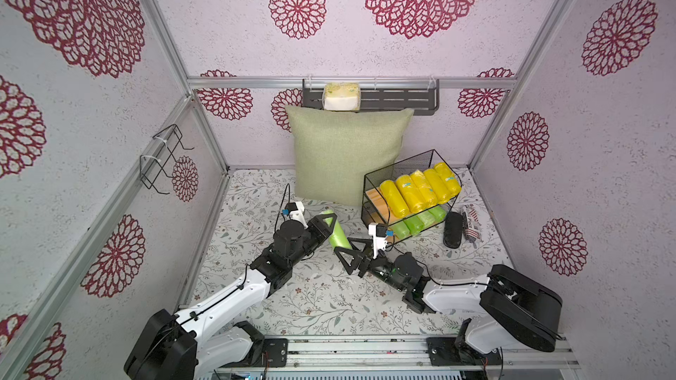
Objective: Sort the rolls of trash bags by color and place them on the shelf
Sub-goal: Pick up the roll of trash bags from the center of the board.
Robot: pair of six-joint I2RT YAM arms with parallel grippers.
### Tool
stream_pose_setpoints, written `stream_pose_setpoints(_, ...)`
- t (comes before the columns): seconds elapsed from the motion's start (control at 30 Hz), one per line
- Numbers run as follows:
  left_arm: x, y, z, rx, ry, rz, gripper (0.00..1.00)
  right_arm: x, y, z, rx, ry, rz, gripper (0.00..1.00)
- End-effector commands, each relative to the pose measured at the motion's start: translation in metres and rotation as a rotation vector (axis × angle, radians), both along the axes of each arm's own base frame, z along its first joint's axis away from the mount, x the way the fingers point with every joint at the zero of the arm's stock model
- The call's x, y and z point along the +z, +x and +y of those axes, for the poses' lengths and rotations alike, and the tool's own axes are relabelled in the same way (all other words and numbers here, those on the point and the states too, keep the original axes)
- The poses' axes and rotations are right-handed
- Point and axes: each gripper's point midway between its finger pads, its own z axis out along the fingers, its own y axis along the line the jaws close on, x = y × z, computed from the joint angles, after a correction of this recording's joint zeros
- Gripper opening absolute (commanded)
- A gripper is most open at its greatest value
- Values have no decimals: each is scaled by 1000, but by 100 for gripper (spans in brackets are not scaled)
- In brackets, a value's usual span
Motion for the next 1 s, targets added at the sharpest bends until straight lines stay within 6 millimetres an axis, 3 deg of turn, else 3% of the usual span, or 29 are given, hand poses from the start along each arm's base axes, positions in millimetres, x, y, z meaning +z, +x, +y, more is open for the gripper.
stream_pose_setpoints(0.0, 26, 2, -1, 20, -70, -73, 30, 36, 0, 5, 6, 135, -40, 84)
stream_pose_setpoints(0.2, 24, 2, 1, 29, -70, -73, 33, 35, 0, 5, 0, 140, -39, 52)
stream_pose_setpoints(0.37, 22, 3, 4, 44, -55, -75, 42, 33, -1, -2, -20, 115, -54, 37)
stream_pose_setpoints(0.5, 18, 4, 16, 89, 17, -85, 69, 24, -3, -11, -17, 50, -55, 35)
stream_pose_setpoints(0.63, 13, 1, 42, 163, 185, -99, 82, 2, -12, -22, 25, -60, -30, 35)
stream_pose_setpoints(0.8, 18, 0, 81, 239, 348, -120, 88, -29, -27, -48, 63, -245, 7, 35)
stream_pose_setpoints(0.97, 24, 0, 101, 254, 436, -137, 89, -64, -27, -98, 21, -425, 143, 35)
